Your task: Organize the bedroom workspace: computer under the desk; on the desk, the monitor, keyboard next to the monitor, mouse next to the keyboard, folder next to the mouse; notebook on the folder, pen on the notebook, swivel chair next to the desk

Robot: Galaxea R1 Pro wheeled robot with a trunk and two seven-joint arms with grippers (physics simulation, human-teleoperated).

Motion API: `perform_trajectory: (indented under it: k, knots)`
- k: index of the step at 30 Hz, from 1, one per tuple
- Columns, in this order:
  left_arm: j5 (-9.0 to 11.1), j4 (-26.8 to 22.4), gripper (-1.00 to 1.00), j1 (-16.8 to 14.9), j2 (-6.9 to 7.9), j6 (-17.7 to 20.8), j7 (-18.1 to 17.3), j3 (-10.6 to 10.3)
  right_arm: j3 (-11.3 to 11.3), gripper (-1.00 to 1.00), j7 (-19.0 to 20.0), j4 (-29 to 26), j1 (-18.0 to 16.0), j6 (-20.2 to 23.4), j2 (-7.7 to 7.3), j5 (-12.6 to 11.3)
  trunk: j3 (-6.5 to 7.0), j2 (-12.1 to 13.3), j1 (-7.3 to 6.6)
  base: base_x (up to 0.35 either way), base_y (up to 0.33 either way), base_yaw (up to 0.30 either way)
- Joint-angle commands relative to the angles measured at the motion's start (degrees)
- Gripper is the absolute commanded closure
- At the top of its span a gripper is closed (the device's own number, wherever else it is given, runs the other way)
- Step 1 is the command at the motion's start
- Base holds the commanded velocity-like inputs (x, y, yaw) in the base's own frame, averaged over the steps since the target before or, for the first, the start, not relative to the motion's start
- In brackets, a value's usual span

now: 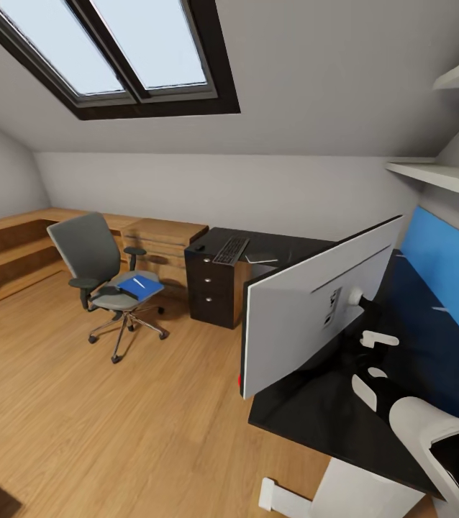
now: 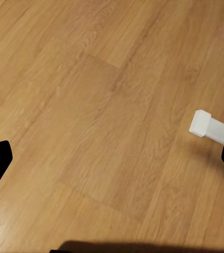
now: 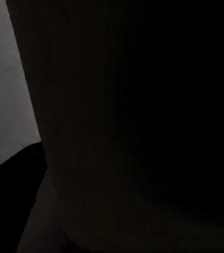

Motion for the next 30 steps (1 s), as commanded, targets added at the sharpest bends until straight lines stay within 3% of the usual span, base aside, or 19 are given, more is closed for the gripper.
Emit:
perform_trajectory:
  k: [1, 30]
  knots:
    - [0.6, 0.0, -1.0, 0.0, 0.02, -0.1, 0.1, -0.1, 0.9, 1.0, -0.2, 0.0, 0.0, 0.0, -0.02, -0.2, -0.05, 0.0, 0.0, 0.002, 0.0, 0.0]
    - [0.6, 0.0, -1.0, 0.0, 0.18, -0.1, 0.1, 0.0, 1.0, 1.0, -0.2, 0.8, 0.0, 0.0, -1.44, -0.2, -0.05, 0.0, 0.0, 0.0, 0.0, 0.0]
